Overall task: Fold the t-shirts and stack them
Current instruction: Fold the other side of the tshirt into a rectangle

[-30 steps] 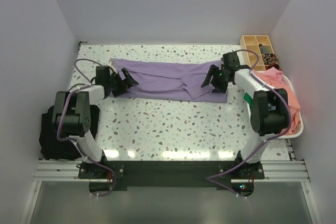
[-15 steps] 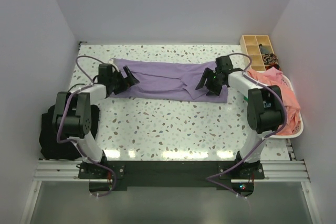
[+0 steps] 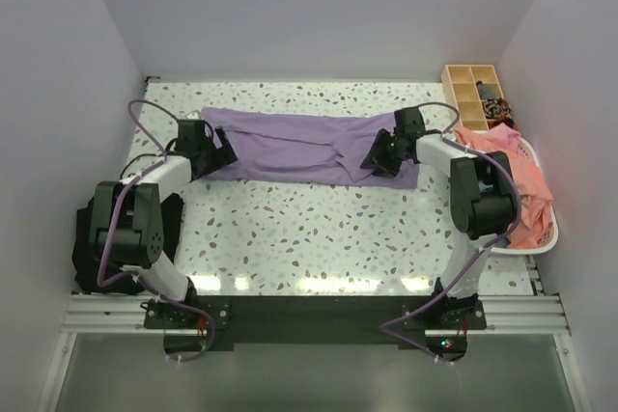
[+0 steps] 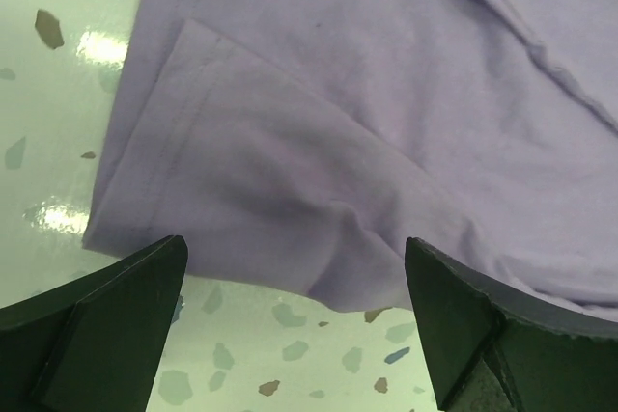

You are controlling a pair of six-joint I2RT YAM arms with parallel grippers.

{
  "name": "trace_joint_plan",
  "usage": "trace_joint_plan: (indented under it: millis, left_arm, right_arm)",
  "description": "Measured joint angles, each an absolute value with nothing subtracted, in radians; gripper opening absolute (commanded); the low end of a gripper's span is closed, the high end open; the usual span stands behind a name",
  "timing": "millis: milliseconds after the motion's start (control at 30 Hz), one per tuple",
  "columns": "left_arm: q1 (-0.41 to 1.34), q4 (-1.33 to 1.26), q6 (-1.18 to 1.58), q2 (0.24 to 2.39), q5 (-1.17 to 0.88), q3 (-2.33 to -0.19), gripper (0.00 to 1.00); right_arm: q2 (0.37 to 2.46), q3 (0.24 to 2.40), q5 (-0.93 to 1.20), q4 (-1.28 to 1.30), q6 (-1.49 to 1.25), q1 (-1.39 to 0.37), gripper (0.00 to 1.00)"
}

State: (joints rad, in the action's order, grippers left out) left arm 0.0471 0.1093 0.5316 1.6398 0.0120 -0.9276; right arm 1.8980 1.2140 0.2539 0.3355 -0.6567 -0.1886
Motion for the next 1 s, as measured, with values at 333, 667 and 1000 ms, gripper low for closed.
trace_joint_plan:
  millis: [333, 667, 1000]
  left_arm:
    - [0.047, 0.147, 0.530, 1.674, 0.068, -0.928, 1.00]
    - [0.047, 0.151, 0.529, 1.673, 0.067, -0.928, 1.00]
    - [0.047, 0.174, 0.529, 1.627, 0.067, -0.931, 1.00]
  right_arm:
    - [1.913, 1.219, 0.262, 0.306, -0.661, -0.190, 0.16]
    - [1.927, 1.390, 0.284, 0.324, -0.664, -0.191, 0.17]
    - [2.188, 1.785, 0.279, 0.309, -0.673, -0.196, 0.60]
